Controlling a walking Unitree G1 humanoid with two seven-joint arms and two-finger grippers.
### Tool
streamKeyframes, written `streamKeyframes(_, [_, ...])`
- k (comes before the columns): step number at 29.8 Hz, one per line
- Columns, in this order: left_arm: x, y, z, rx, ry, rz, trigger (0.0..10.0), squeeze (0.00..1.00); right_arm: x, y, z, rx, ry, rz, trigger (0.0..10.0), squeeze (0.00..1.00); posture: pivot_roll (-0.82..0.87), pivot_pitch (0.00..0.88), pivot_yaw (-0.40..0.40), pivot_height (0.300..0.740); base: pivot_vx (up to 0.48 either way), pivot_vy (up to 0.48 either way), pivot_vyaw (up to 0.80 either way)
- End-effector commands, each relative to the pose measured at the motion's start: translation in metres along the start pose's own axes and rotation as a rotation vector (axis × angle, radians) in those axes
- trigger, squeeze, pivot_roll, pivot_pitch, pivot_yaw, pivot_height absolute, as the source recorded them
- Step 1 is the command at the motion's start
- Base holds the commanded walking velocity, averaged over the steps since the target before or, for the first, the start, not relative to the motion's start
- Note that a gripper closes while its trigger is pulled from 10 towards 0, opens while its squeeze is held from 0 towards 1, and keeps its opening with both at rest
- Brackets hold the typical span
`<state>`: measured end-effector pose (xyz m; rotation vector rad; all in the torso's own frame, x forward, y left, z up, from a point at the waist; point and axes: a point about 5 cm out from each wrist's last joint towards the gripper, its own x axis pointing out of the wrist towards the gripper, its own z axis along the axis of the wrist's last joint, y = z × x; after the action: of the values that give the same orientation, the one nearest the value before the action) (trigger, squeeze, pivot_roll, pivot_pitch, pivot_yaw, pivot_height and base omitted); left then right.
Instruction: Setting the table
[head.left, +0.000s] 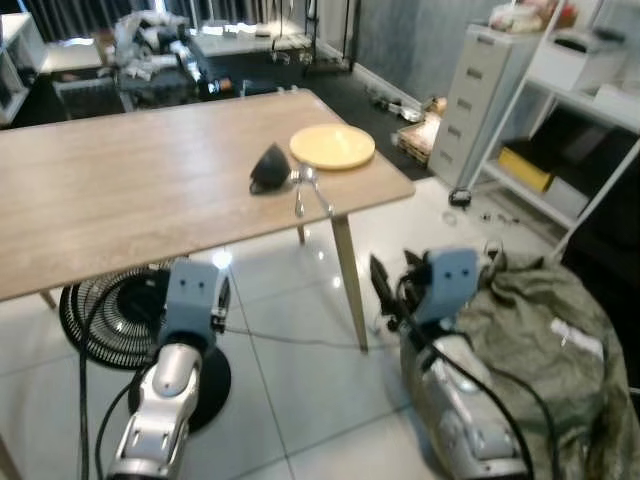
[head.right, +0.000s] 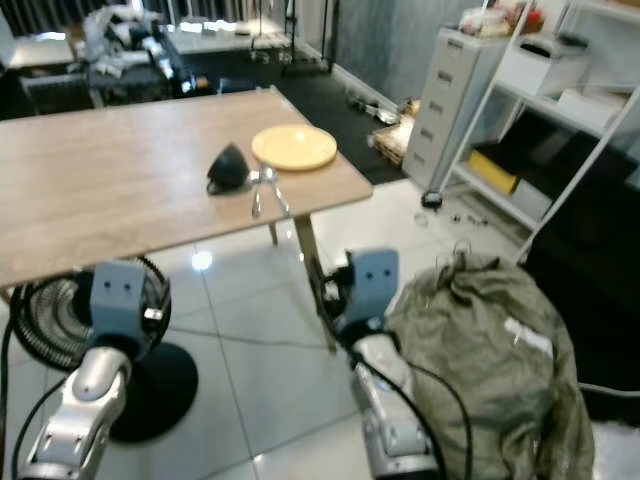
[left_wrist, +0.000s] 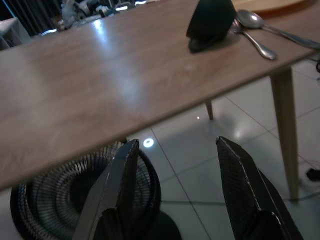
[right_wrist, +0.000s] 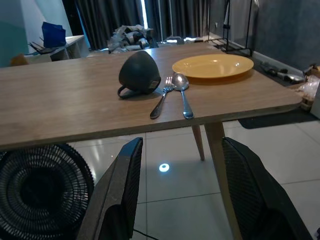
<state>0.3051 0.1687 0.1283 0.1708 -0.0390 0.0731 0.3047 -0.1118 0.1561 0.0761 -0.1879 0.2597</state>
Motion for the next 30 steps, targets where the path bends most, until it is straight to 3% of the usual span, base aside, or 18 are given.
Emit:
streamKeyframes(1, [0.001, -0.004, 0.006, -0.015, -0.011, -0.021, 10.0, 0.12, -0.001, -0.005, 0.002, 0.004, 0.000, -0.018, 10.0, 0.00, -0.01, 0.000, 0.095, 0.740, 0.480, 0.000, 0.00])
streamKeyframes(14, [0.001, -0.005, 0.013, -0.017, -0.034, -0.024, 10.0, 0.12, -0.003, 0.001, 0.003, -0.065, 0.002, -0.003, 10.0, 0.00, -0.01, 0.000, 0.093, 0.740, 0.480, 0.000, 0.00])
streamKeyframes(16, [0.002, -0.004, 0.016, -0.017, -0.046, -0.025, 10.0, 0.12, -0.004, -0.004, 0.001, -0.146, 0.010, -0.046, 10.0, 0.00, -0.01, 0.000, 0.094, 0.740, 0.480, 0.000, 0.00])
streamKeyframes(24, [0.004, 0.001, 0.022, -0.014, -0.058, -0.025, 10.0, 0.12, -0.003, -0.013, 0.001, -0.168, 0.014, -0.120, 10.0, 0.00, -0.01, 0.000, 0.096, 0.740, 0.480, 0.000, 0.00])
streamKeyframes(30, [0.007, -0.001, 0.035, 0.034, -0.117, -0.122, 10.0, 0.10, -0.004, -0.015, 0.001, -0.174, 0.014, -0.131, 10.0, 0.00, -0.01, 0.000, 0.097, 0.740, 0.480, 0.000, 0.00])
